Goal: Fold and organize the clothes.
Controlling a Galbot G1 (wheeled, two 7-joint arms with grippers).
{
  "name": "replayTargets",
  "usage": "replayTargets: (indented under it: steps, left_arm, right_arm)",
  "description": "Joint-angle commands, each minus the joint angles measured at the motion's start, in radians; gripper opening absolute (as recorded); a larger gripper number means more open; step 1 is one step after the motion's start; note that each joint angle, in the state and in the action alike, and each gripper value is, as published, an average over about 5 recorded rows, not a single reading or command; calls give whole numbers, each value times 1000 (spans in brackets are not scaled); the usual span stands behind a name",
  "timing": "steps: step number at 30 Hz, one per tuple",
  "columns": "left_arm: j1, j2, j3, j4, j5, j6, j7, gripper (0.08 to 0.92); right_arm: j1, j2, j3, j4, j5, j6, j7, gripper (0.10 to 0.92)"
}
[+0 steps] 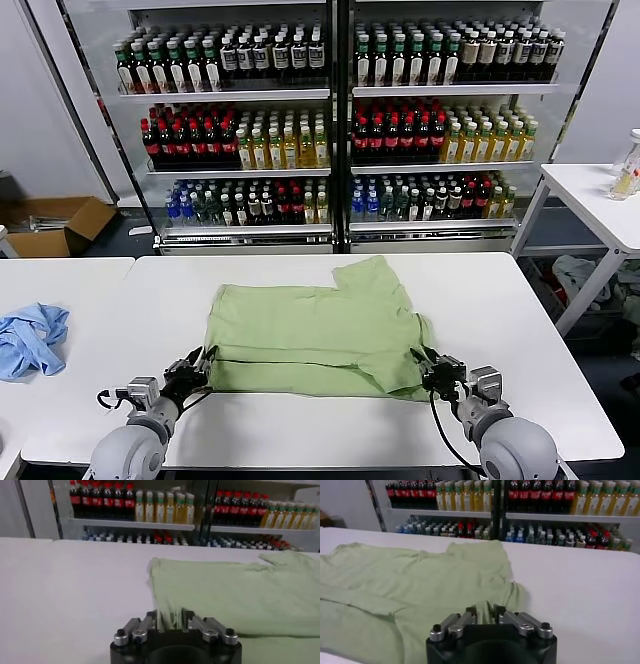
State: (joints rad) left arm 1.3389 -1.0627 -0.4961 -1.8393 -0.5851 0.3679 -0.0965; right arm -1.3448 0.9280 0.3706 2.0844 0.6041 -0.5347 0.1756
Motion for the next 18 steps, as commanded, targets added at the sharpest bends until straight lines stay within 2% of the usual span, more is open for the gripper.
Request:
replayTargets:
  steps: [1, 7, 12, 16, 18]
  left_arm:
    - [65, 27, -63, -97, -58, 2, -2, 516]
    - [172, 40, -110, -253, -198, 65, -22, 690]
    - [215, 25, -85, -249, -136, 127, -20, 805]
    - [213, 9, -64, -204, -96, 144, -23, 819]
    - [200, 5, -60, -185, -79, 157, -34, 793]
  right_arm:
    - [-51, -11, 43, 41, -18, -4, -2, 540]
    - [-166, -8, 77, 97, -17, 4, 7, 713]
    - [-167, 25, 42, 39, -36, 18, 19, 806]
    - [-143, 50, 25, -11, -49, 32, 31, 816]
    - [-134, 57, 21, -29, -48, 38, 36, 796]
